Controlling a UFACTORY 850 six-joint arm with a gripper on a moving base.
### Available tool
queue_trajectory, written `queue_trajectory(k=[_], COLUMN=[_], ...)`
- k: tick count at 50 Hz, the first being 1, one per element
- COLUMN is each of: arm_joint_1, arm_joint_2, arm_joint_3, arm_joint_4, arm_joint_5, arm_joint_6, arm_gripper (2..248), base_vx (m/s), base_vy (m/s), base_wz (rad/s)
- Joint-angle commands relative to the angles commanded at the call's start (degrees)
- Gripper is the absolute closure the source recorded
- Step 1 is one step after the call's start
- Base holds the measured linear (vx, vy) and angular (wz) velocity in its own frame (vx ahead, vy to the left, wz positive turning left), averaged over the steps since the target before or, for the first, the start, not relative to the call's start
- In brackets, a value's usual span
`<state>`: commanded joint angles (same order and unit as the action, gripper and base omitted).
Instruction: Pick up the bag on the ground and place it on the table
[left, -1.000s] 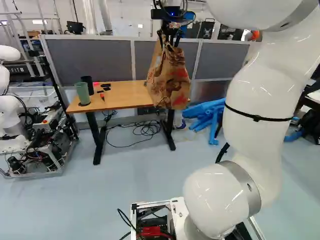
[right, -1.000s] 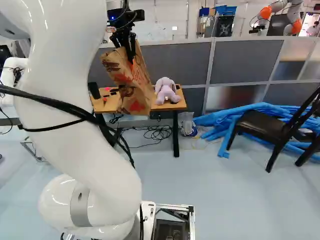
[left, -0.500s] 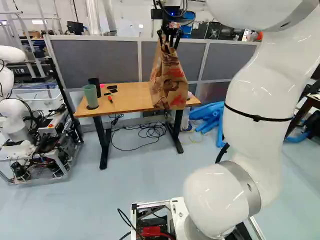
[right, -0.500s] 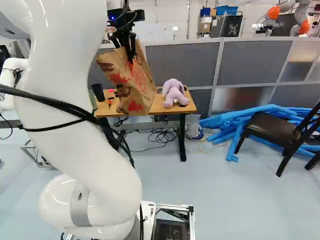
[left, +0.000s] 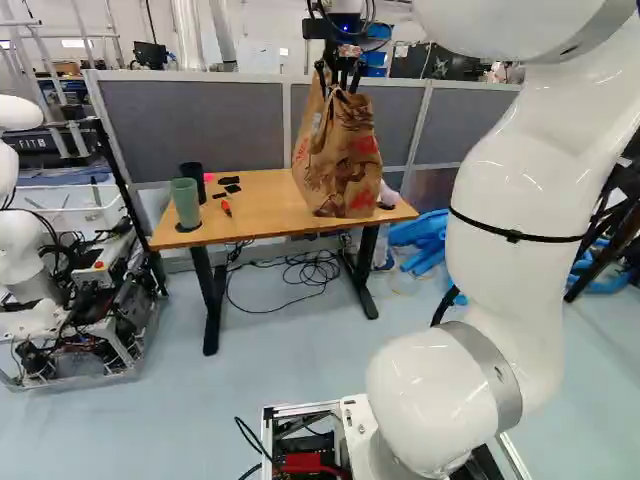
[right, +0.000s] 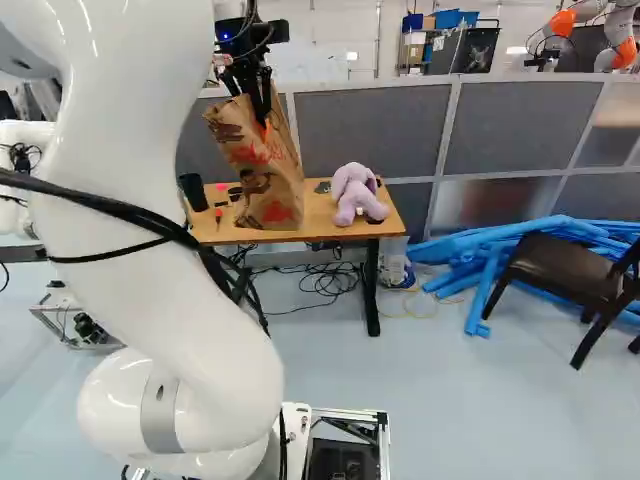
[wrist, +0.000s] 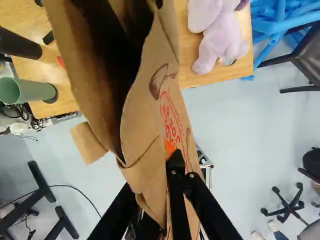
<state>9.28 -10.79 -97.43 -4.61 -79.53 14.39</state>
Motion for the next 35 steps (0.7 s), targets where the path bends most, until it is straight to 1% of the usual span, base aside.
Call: queue_trajectory(k=[20,35], arm_joint_1=[0.0,0.0], arm_joint_2=[0.0,0.0], arm_joint_3=[0.0,0.0], arm_joint_4=[0.0,0.0], arm_joint_5=[0.0,0.0], arm_joint_6=[0.0,0.0], arm_gripper=[229,229], base_vx=[0.138,0.079], base_vy=[0.004,0.032], base_wz=[-0.008,-0.025])
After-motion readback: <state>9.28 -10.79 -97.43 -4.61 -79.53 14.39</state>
